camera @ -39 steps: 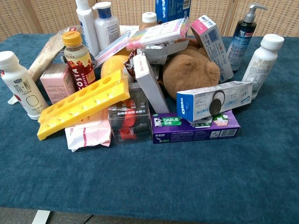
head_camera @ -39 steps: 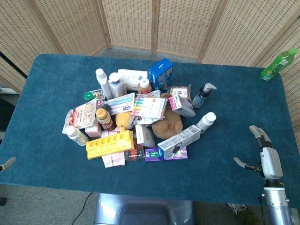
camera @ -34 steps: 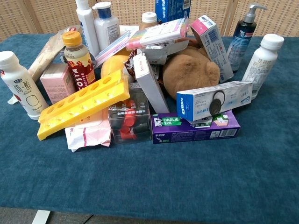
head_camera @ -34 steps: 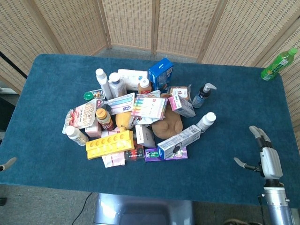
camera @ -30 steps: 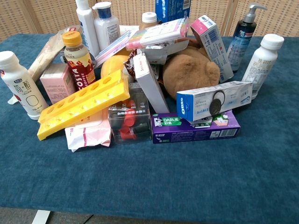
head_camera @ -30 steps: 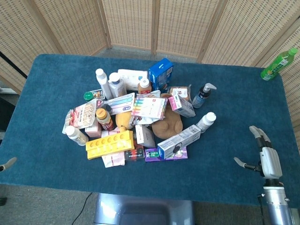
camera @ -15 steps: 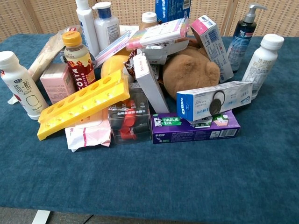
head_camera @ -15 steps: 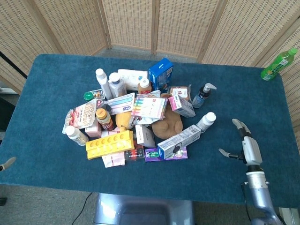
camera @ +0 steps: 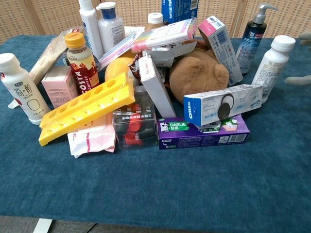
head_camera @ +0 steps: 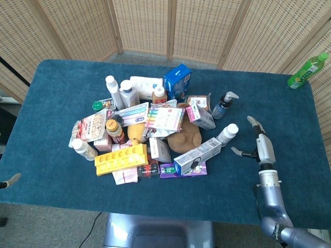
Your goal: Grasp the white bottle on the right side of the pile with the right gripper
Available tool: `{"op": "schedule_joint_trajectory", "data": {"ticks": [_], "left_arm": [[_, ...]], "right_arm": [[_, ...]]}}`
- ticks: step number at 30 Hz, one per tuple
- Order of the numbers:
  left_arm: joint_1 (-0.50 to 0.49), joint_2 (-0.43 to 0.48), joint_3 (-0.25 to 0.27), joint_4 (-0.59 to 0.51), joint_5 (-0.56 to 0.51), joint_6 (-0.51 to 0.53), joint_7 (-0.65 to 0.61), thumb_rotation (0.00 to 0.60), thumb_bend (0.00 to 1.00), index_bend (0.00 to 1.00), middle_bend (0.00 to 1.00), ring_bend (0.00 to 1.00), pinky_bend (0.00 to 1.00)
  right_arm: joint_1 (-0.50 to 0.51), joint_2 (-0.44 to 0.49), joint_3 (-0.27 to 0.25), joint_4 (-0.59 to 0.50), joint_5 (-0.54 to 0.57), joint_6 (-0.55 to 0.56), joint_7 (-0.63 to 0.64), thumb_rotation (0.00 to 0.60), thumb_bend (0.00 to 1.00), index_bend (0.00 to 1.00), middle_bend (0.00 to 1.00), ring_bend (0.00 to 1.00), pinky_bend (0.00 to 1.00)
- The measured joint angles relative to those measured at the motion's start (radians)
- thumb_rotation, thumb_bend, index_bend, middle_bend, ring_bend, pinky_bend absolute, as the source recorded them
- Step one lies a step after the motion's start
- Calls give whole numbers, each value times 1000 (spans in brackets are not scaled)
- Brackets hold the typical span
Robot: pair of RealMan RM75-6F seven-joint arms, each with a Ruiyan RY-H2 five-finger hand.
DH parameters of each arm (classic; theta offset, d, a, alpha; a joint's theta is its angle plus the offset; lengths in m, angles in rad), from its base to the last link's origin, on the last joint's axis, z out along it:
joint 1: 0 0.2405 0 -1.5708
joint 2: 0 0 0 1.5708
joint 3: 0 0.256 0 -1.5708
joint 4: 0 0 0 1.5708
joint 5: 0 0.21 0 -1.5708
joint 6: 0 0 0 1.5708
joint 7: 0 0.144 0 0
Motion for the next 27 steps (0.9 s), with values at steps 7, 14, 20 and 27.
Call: {"op": "schedule_joint_trajectory", "data": {"ticks": [7, 14, 20, 27], "left_arm": [[-4, -4, -1, 3, -13, -8, 6, 600, 0, 0, 0, 0, 0], [-11, -10, -7, 12, -37, -21, 9, 600, 0, 0, 0, 0, 0], [-15, -13, -11, 20, -50, -29, 5, 600, 0, 0, 0, 0, 0], [-18, -14, -14, 25, -60, -37, 1, 600, 0, 0, 0, 0, 0]], "right_arm": [[34, -44, 7, 15, 7, -13, -14, 600, 0, 0, 0, 0, 0], [62, -101, 13, 42, 10, -19, -9, 600, 0, 0, 4, 0, 0], [81, -170, 43, 122, 22, 9, 19, 600, 0, 218, 567, 299, 444], [92, -254, 74, 237, 52, 43, 60, 600, 82, 556, 939, 642, 719]]}}
